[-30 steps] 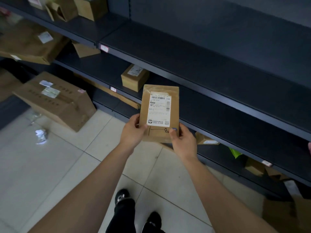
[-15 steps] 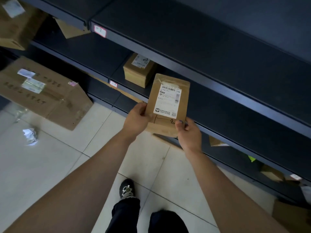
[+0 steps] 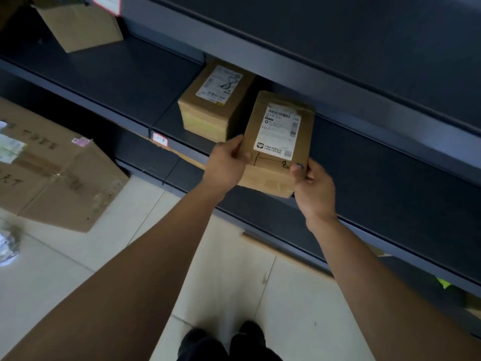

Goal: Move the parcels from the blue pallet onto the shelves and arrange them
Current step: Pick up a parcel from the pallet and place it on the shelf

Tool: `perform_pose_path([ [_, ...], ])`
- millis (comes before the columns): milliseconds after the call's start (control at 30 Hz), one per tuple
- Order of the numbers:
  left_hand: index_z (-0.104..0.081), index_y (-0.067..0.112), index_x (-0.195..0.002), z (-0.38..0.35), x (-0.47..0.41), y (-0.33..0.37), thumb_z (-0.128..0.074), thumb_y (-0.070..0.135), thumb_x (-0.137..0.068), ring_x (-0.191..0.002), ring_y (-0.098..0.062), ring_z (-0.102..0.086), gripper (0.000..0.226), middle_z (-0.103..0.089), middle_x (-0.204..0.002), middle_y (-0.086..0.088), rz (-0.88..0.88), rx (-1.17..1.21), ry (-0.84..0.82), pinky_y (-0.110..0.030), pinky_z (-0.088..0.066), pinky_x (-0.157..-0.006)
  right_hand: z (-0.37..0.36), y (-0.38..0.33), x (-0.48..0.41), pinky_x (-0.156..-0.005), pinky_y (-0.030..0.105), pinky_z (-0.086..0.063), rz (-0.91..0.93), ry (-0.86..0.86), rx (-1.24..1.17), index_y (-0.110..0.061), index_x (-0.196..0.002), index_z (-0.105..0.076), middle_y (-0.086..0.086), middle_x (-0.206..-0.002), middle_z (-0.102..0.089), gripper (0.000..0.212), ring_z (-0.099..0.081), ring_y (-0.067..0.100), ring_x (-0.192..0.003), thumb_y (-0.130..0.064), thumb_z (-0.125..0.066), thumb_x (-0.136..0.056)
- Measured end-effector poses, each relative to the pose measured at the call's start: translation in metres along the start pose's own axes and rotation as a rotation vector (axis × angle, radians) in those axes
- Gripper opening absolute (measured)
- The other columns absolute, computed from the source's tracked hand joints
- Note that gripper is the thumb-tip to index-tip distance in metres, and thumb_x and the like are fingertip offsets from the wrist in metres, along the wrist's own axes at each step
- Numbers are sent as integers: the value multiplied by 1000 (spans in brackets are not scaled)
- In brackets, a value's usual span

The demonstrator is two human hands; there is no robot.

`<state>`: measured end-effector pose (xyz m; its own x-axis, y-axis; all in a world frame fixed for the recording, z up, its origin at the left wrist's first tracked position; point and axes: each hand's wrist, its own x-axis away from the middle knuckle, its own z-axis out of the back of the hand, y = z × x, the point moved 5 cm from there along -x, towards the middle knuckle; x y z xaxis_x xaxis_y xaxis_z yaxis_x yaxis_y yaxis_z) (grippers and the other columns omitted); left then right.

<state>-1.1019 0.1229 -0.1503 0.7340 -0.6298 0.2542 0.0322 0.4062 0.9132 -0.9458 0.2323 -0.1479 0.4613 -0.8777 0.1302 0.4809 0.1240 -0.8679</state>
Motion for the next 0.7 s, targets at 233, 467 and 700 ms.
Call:
perform_pose_path([
  [233,-54,16,-132,-19,-44,-15,-57,19,-95,-110,-22,-58,37,-61,-114,2,-45,33,121,-33,-49,-92,-17,23,-43,-87,28,-50,54,43,-55,-19,-126,-58,-3,-107,-68,31,-64,12,-97,-25,-55,-96],
  [467,-51,16,-138,-36,-67,-28,-57,19,-95,-120,-20,-55,43,-59,-132,-3,-106,24,105,-33,-45,-103,-22,41,-67,-85,28,-50,84,76,-49,-19,-118,-61,-4,-103,-69,23,-64,11,-94,-26,-52,-97],
  [700,-48,16,-140,-50,-74,-25,-57,22,-96,-119,-19,-55,46,-59,-132,-3,-126,31,102,-29,-45,-100,-15,49,-84,-96,39,-50,85,84,15,-17,-127,-57,2,-115,-66,33,-61,18,-106,-31,-49,-98],
])
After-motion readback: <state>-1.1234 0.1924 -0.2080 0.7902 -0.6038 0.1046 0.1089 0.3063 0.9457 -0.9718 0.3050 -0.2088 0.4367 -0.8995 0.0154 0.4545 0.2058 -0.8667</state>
